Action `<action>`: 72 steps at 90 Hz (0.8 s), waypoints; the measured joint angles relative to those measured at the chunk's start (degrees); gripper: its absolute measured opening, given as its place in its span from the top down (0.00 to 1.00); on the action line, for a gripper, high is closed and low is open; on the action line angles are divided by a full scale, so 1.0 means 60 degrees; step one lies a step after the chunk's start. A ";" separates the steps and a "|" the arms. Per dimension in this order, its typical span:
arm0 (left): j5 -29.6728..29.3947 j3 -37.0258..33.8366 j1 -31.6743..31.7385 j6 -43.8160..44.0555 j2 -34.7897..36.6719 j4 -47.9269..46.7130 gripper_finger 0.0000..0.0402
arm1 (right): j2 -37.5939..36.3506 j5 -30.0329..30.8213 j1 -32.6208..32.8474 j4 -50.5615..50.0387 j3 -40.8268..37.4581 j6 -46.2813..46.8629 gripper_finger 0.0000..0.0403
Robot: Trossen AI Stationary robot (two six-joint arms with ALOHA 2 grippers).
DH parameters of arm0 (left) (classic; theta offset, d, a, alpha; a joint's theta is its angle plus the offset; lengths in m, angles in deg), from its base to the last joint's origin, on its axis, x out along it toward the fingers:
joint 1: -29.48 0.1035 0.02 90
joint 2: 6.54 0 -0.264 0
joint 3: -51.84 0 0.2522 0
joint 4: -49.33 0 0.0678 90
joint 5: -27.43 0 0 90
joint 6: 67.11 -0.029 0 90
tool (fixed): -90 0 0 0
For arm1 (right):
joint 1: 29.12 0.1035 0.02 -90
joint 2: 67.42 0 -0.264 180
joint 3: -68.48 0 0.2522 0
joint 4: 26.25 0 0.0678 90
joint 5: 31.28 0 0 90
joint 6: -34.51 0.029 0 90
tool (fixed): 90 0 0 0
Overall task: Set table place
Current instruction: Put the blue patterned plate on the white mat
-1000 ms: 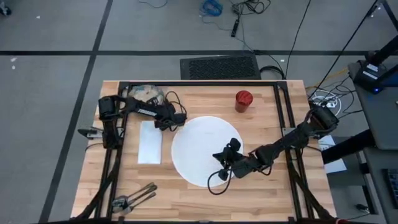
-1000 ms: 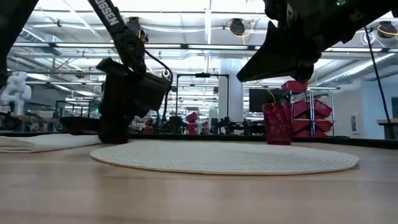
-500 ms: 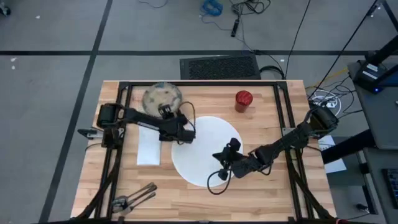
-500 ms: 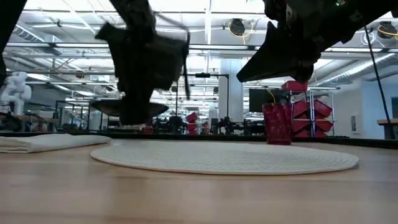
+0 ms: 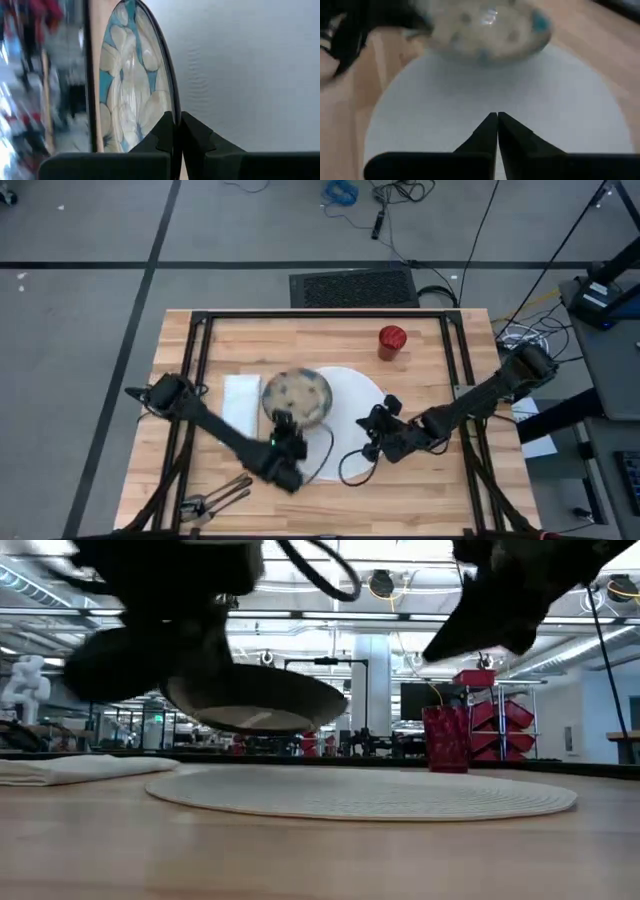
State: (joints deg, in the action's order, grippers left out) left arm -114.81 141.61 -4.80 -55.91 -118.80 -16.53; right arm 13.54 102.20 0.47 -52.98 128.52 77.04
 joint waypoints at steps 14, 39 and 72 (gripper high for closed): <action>-0.0074 0.0004 -0.0153 -0.1770 -0.0662 0.1723 1.00 | -0.0732 0.0802 0.0237 0.0002 0.0000 -0.0024 1.00; 0.0207 0.0102 0.0303 -0.3566 -0.1047 0.3806 1.00 | -0.0769 0.0786 0.0470 0.0045 0.0000 -0.0171 1.00; 0.1211 0.0098 0.1144 -0.3651 -0.1032 0.4835 1.00 | 0.0100 0.0770 0.0461 0.0070 0.0000 0.0527 1.00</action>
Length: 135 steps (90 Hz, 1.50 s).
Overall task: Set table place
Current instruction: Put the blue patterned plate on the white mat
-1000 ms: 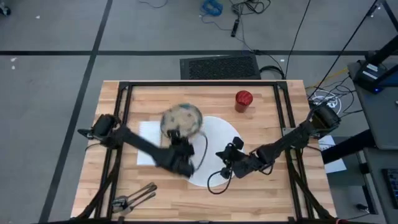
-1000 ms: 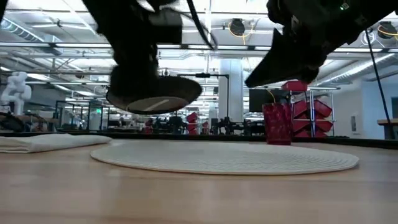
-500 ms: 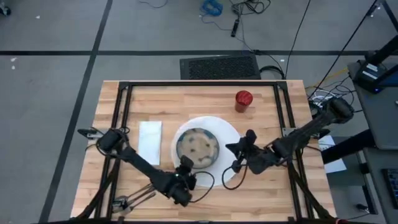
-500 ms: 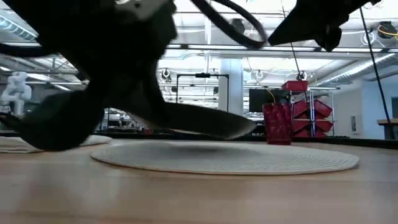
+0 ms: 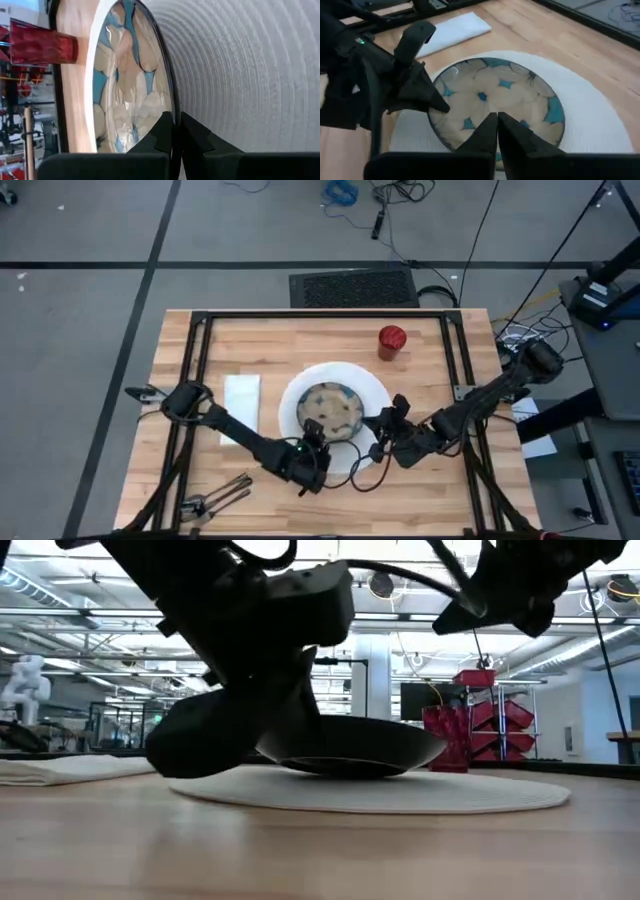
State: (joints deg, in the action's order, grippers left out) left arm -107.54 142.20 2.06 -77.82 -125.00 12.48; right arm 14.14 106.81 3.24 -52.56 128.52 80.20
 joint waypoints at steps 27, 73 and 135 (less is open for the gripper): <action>-0.1090 0.0210 -0.0072 -0.0096 0.0059 0.0351 1.00 | 0.0347 -0.0025 -0.0022 0.0167 0.0000 0.0065 1.00; 0.0213 0.0222 0.0512 -0.0082 0.0015 0.0809 1.00 | 0.0347 -0.0028 -0.0022 0.0194 0.0000 0.0112 1.00; 0.1254 0.0226 0.0761 0.0925 0.0022 0.0951 0.73 | 0.0347 -0.0086 0.0000 0.0184 -0.0004 0.0112 0.89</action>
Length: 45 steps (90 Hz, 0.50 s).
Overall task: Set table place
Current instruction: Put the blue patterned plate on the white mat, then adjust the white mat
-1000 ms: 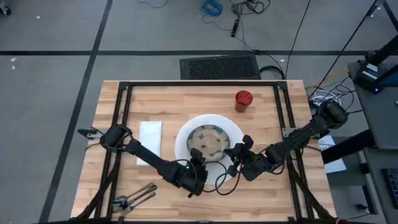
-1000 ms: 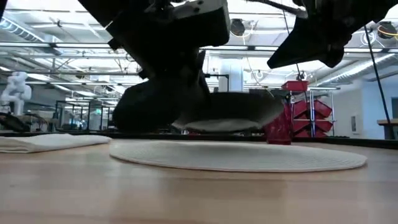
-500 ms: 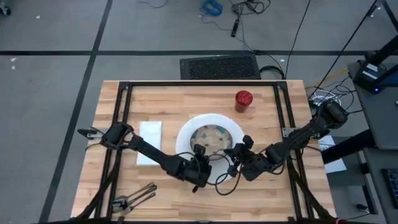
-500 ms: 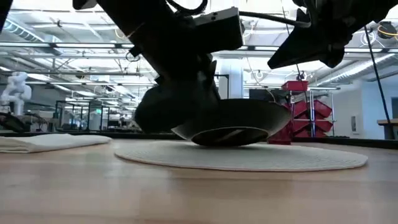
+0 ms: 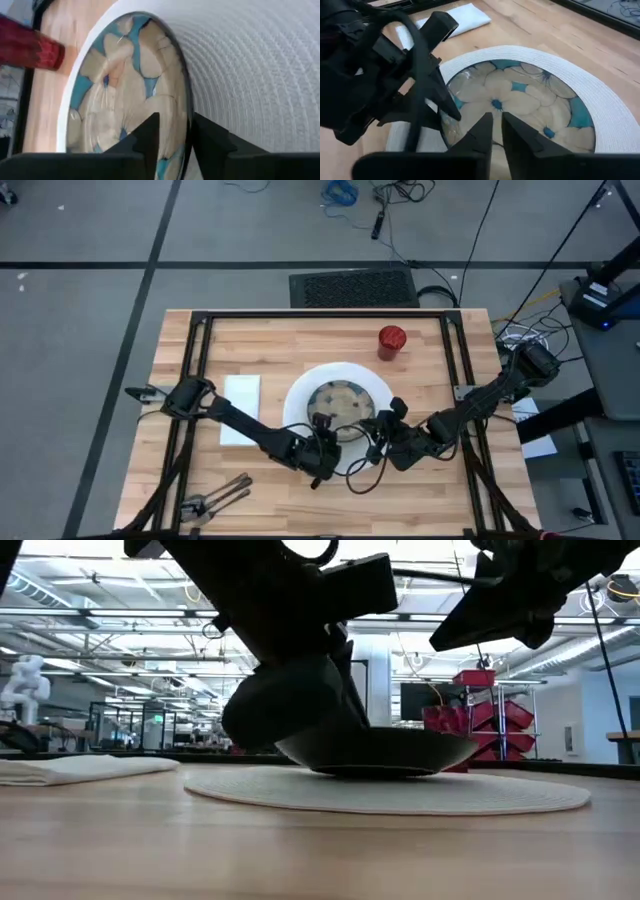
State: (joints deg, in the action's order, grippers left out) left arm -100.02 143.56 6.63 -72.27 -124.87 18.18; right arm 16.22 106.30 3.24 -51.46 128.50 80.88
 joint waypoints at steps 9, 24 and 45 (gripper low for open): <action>-0.0006 -0.0004 -0.0062 0.0088 0.0103 -0.0282 0.71 | -0.0004 -0.0274 0.0000 -0.0008 0.0000 0.0018 0.83; -0.0039 0.0097 -0.0303 0.0562 0.0934 -0.0182 0.70 | -0.0004 -0.1158 0.0000 -0.0432 -0.0002 0.0317 0.77; -0.0020 0.0189 -0.0468 0.0926 0.2125 -0.1011 0.70 | -0.0011 -0.1967 0.0032 -0.1139 -0.0007 0.1175 0.74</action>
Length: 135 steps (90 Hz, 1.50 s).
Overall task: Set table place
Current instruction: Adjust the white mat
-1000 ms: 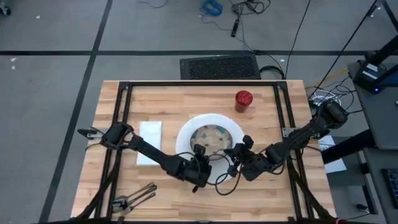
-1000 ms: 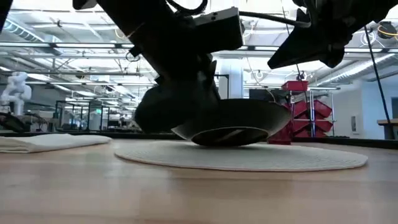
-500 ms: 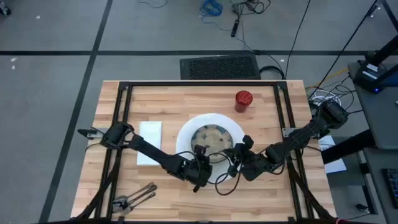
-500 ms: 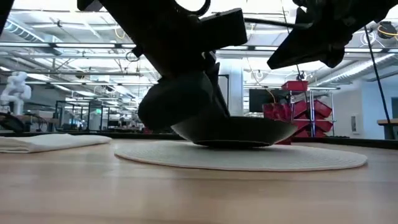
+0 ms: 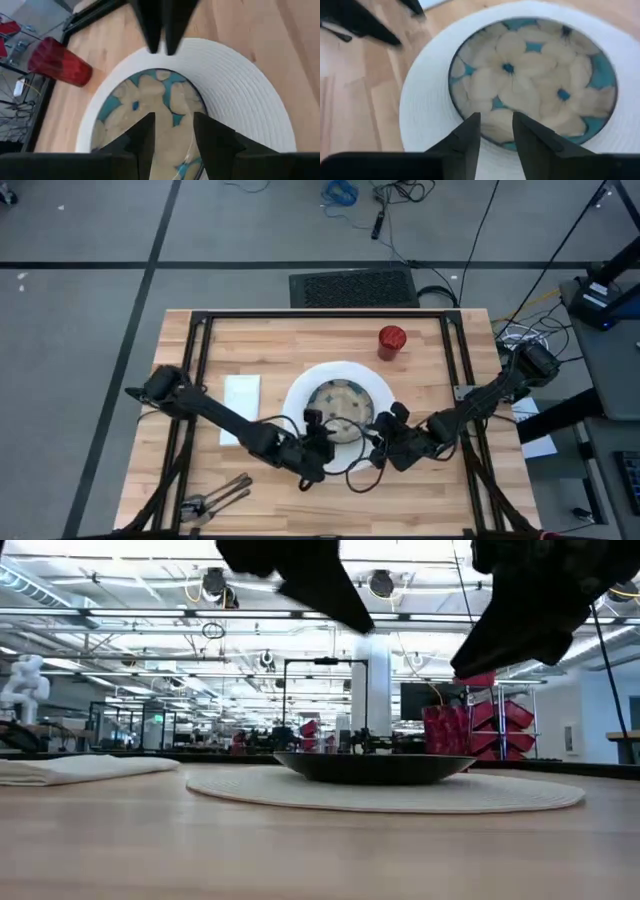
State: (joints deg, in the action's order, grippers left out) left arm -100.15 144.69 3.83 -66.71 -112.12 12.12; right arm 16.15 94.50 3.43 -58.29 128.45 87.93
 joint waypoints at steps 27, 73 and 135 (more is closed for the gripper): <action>0.0644 -0.1129 0.0265 0.3253 0.0199 -0.2945 0.70 | 0.0000 -0.0773 0.0676 -0.3366 -0.0187 0.2465 0.74; 0.0615 -0.2228 -0.0841 0.5717 0.2548 -0.5448 0.70 | 0.2037 -0.0420 0.0076 -0.0548 -0.0952 0.1573 0.74; 0.3750 -0.4805 -0.1827 0.8615 0.4367 -0.3957 0.70 | 0.2444 -0.1180 0.0025 0.0487 -0.0783 0.0880 0.74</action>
State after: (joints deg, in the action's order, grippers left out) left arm -77.65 115.86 -7.14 -15.02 -85.92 -11.63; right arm 30.82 87.42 3.58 -55.37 123.76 93.20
